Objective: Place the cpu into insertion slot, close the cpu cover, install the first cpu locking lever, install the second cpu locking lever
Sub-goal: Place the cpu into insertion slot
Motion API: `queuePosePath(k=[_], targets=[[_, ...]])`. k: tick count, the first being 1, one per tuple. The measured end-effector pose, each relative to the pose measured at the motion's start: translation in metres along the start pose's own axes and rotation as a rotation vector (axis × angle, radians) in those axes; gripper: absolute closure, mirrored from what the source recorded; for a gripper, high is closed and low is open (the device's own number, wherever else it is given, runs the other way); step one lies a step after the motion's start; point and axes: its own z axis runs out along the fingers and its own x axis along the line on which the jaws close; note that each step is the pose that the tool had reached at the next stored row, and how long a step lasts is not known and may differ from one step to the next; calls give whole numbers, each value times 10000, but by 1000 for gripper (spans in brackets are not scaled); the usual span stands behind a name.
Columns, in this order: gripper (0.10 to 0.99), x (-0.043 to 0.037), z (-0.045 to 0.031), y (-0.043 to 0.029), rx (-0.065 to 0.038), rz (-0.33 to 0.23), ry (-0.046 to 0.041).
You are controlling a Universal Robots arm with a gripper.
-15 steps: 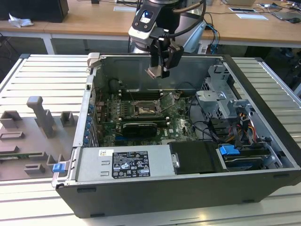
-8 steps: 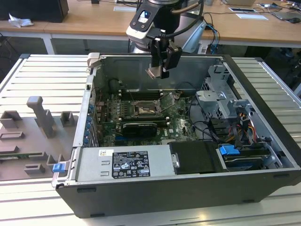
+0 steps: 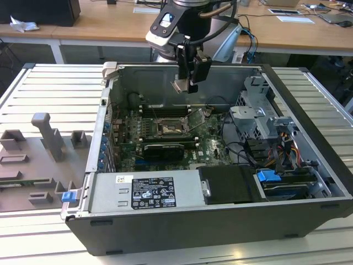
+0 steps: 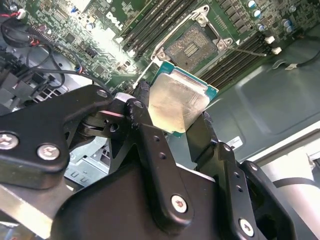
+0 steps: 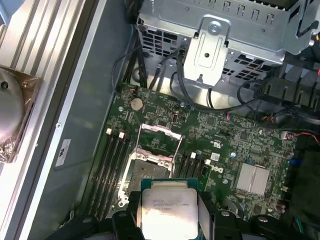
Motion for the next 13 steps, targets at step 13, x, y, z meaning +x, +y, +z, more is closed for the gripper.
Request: queuePosePath(k=[13], targets=[[549,-1,64,-6,-28,1786,-152]])
